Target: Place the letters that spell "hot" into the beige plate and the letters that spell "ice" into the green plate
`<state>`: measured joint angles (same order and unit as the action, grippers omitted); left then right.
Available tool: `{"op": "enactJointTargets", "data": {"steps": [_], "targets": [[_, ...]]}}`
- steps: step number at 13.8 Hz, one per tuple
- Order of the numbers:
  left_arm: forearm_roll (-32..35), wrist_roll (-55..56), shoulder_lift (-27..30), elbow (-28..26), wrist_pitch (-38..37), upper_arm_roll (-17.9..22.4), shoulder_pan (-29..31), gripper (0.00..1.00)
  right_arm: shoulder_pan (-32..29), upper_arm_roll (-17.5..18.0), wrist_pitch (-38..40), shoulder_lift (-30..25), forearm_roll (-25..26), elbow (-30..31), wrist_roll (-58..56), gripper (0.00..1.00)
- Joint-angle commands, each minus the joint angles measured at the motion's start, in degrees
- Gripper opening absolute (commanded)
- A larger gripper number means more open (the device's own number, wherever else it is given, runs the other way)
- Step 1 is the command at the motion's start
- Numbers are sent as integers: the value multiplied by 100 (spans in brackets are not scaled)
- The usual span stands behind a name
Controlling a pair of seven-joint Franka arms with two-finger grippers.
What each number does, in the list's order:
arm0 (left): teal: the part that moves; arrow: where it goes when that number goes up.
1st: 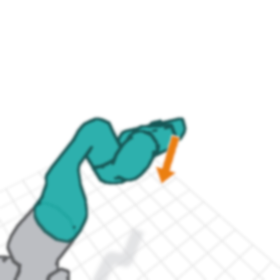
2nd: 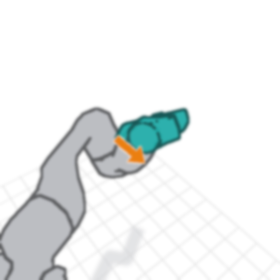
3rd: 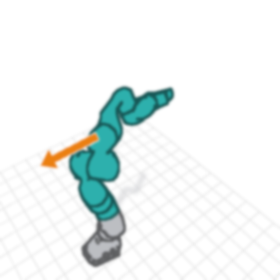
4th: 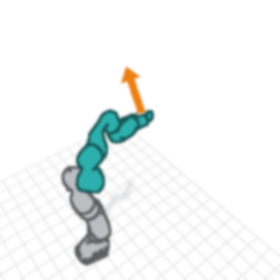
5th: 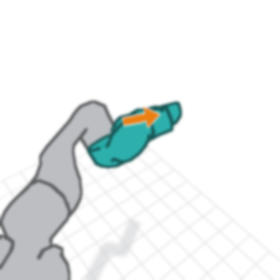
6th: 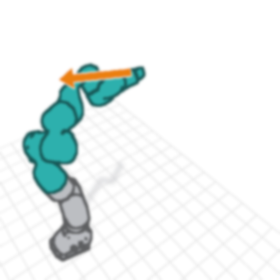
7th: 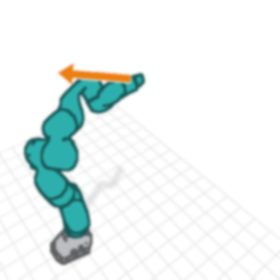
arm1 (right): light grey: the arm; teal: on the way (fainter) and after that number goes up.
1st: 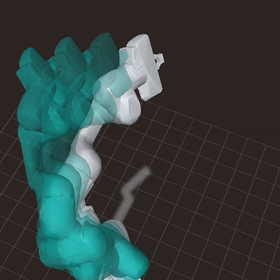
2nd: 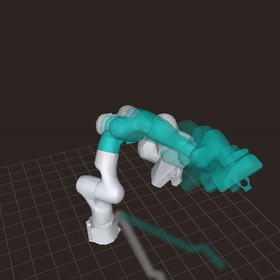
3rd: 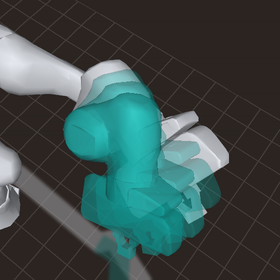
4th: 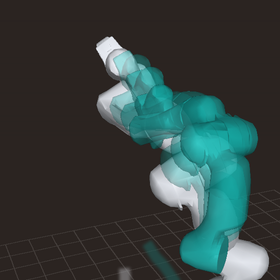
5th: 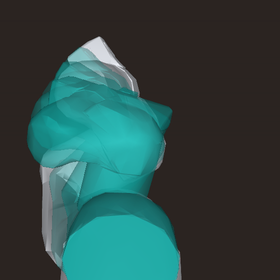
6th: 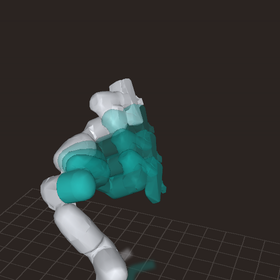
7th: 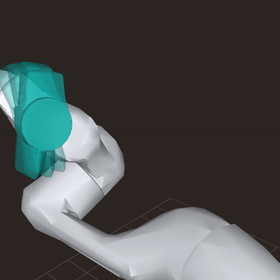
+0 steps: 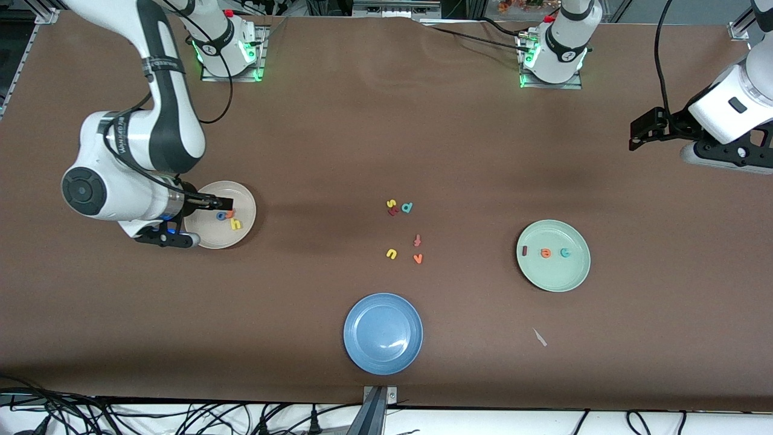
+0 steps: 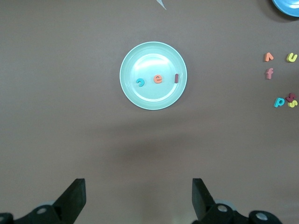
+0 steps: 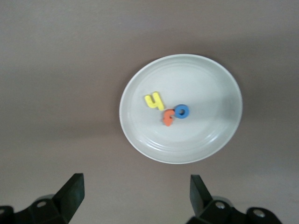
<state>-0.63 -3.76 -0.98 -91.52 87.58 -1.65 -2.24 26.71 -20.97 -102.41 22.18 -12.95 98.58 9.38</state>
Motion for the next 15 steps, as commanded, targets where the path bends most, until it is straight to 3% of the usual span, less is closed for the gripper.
{"op": "enactJointTargets", "data": {"steps": [1, 5, 9, 12, 15], "targets": [[142, -116, 2, 108, -110, -2, -4, 100, -1305, 1233, 213, -608, 582, 56, 232, 100], [142, -116, 2, 99, -110, -2, -13, 100, -1905, 1262, 274, -1548, 970, 328, -1067, 100], [151, -116, 2, 99, -110, -2, -13, 100, -1950, 1358, 1062, -2269, 1575, 250, -1070, 100], [151, -108, -7, 99, -110, -2, -13, 100, -2012, 1402, 1531, -2621, 1646, 188, -1052, 100], [151, -116, -7, 108, -110, -2, -13, 100, -2038, 1429, 1453, -2744, 1638, 56, -1052, 100]]}}
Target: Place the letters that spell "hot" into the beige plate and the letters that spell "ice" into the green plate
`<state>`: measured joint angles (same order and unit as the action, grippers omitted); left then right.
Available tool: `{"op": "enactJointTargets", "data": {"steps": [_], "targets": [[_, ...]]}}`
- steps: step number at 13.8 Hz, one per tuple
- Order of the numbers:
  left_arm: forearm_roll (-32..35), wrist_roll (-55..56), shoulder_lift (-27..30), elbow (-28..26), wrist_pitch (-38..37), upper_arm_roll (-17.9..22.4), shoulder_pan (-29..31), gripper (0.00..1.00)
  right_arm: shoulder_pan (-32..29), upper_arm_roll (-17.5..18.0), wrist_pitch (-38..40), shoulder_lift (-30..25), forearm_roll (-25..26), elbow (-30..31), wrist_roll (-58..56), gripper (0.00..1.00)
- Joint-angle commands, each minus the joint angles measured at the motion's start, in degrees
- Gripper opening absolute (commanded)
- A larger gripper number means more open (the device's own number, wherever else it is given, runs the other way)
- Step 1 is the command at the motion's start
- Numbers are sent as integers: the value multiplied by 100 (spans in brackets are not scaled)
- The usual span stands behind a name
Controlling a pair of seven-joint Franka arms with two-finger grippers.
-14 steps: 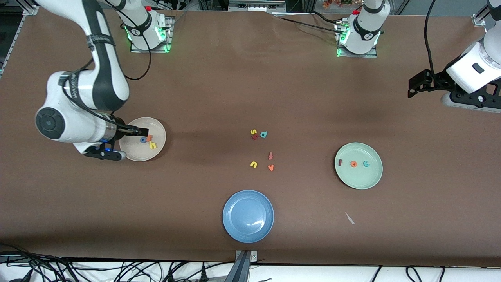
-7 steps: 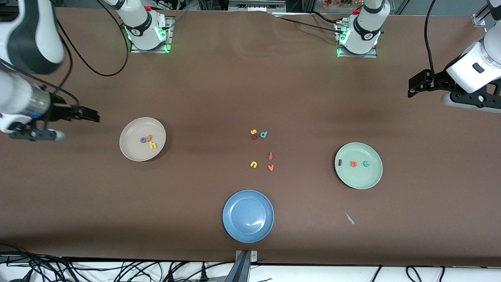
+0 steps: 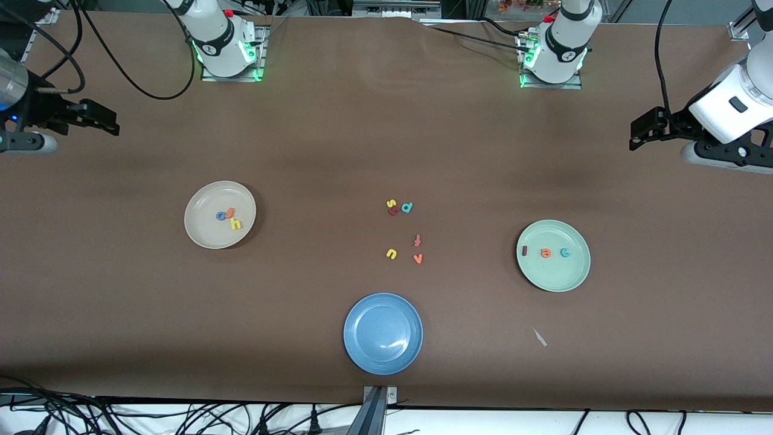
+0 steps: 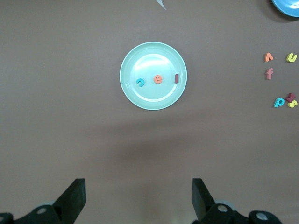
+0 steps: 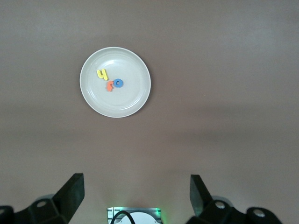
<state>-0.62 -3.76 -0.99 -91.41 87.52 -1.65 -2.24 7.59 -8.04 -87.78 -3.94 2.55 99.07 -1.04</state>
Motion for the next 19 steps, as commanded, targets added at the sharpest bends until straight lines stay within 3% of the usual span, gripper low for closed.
{"op": "enactJointTargets", "data": {"steps": [1, 9, 19], "targets": [[150, -107, -6, 97, -103, -2, -13, 100, -143, 136, -20, -151, 96, 7, -10, 100], [150, -116, -6, 97, -112, -2, -13, 100, -117, 119, -73, 236, 17, -327, -81, 100], [150, -107, -6, 97, -103, -2, -13, 100, -117, 119, -12, 245, 17, -300, -46, 100]]}}
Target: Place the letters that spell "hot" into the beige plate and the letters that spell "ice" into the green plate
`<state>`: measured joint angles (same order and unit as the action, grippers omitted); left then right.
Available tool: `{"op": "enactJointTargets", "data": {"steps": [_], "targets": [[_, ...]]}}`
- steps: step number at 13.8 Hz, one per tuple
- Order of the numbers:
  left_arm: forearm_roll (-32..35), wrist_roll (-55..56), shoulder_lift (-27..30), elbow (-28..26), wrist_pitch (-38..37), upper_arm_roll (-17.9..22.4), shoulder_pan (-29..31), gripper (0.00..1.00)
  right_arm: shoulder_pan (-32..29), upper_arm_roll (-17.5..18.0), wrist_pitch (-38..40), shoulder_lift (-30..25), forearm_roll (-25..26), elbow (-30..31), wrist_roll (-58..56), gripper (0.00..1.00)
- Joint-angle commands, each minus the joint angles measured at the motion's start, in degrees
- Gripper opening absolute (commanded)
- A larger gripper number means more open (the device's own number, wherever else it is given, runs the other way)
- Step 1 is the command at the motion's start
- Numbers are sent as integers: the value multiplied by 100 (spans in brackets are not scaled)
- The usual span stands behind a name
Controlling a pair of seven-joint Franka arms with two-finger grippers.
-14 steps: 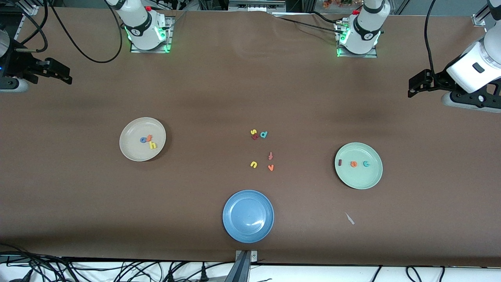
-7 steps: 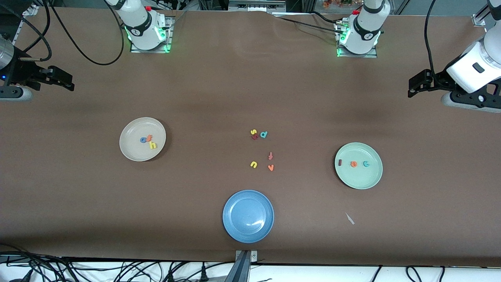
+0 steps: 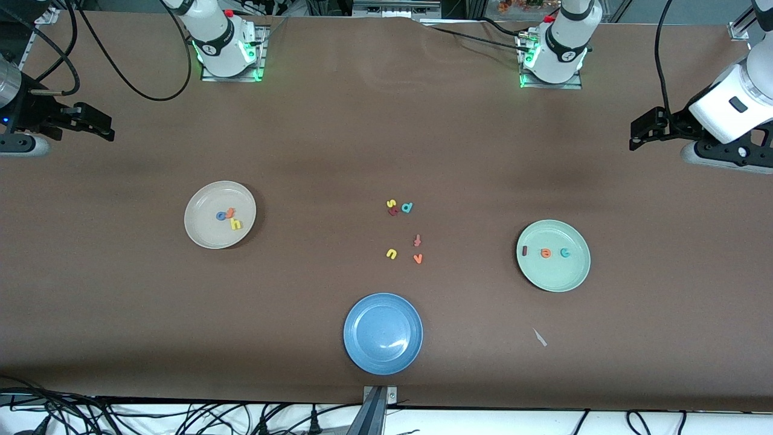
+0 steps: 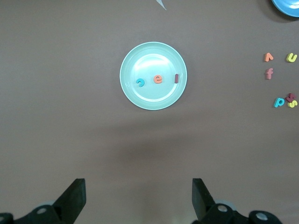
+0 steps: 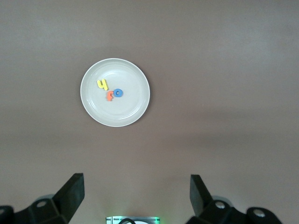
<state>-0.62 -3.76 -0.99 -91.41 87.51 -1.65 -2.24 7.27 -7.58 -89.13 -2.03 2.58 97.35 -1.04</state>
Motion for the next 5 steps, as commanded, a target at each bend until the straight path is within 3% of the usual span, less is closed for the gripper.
{"op": "enactJointTargets", "data": {"steps": [1, 5], "targets": [[150, -107, -6, 97, -103, -2, -13, 100, -85, 73, 185, 53, 14, -128, -45, 100], [150, -107, 3, 97, -103, -2, -13, 100, -85, 73, 194, 45, 14, -119, -54, 100]]}}
